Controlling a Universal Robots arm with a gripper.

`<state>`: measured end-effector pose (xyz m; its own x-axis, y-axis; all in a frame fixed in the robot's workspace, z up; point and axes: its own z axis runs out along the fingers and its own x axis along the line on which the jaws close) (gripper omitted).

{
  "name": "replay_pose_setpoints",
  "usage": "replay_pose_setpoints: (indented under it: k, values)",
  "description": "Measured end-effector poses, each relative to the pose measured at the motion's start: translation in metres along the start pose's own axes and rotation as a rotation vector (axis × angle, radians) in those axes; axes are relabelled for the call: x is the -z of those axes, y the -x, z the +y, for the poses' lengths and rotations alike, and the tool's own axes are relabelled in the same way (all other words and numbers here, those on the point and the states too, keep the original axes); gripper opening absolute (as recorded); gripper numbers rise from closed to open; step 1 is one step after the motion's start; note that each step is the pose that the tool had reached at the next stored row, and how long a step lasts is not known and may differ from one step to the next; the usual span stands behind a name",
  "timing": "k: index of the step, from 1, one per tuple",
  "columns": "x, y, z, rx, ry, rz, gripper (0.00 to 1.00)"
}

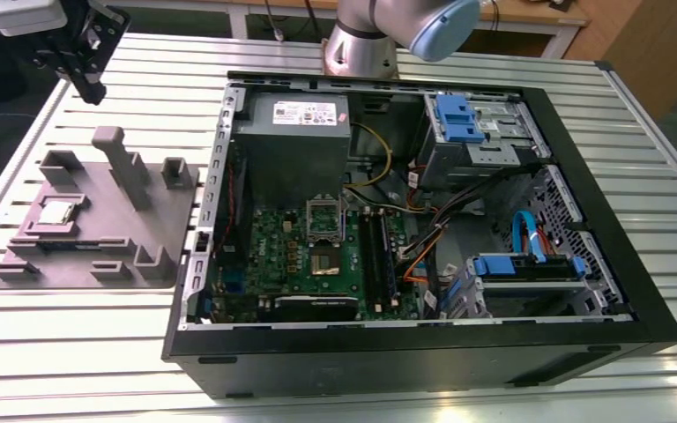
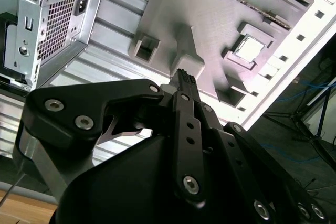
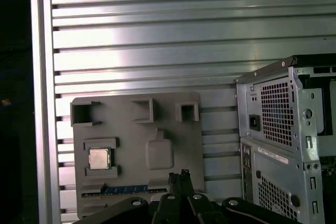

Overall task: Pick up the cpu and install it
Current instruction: 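Reach for the cpu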

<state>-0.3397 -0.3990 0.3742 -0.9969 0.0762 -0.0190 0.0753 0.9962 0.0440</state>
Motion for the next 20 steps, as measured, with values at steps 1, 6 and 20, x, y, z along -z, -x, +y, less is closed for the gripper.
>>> replay_pose_setpoints:
  k: [1, 6, 20]
  values:
    - [0.0, -0.0005, 0.0, 0.0, 0.0, 0.0, 0.1]
    - [0.0, -0.0029, -0.0002, 0.0, -0.0001, 0.0001, 0.1]
    - [-0.0001, -0.0101, -0.0008, 0.0, -0.0001, 0.0001, 0.1]
